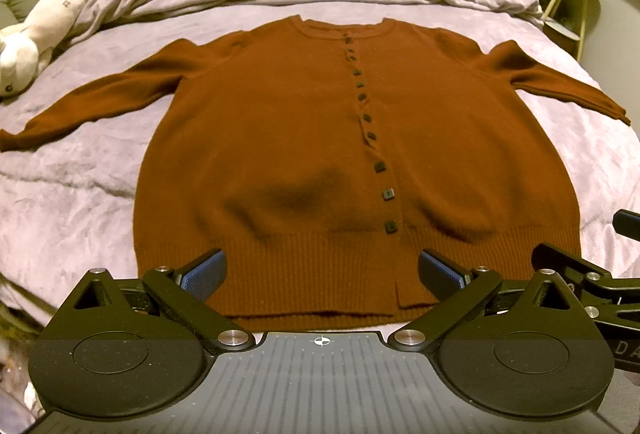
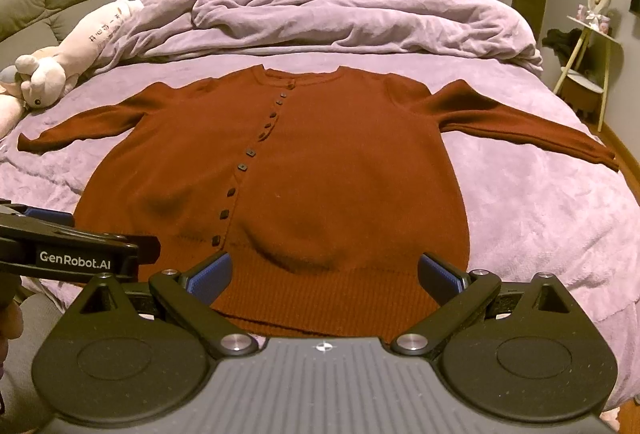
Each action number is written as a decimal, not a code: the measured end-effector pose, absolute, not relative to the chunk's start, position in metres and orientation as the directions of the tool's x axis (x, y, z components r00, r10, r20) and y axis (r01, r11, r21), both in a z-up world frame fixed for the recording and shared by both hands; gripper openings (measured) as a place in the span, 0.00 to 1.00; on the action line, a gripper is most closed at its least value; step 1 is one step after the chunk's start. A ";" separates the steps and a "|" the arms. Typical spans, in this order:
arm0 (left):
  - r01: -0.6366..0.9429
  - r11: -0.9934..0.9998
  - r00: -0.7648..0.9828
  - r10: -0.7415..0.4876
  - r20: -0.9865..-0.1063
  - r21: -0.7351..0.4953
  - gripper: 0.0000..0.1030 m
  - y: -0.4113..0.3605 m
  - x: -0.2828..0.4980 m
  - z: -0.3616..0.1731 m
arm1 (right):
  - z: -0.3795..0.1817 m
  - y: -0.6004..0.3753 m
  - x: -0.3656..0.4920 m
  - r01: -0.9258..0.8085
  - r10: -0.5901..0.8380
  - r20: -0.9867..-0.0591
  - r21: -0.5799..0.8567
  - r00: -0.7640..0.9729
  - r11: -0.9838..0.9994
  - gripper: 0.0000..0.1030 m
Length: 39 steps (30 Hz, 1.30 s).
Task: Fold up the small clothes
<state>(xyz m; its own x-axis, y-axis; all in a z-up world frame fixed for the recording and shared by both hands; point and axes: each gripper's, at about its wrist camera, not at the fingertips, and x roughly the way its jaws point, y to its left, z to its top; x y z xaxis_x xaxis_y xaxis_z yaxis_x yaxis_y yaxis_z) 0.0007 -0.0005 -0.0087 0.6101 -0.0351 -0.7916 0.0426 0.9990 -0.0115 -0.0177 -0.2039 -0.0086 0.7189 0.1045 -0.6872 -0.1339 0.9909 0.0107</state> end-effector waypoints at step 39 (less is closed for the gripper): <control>0.040 0.999 0.582 -0.035 -0.813 -0.014 1.00 0.000 0.005 -0.018 | -0.014 -0.207 -0.014 -0.132 0.124 -0.694 0.042 0.709 0.990 0.96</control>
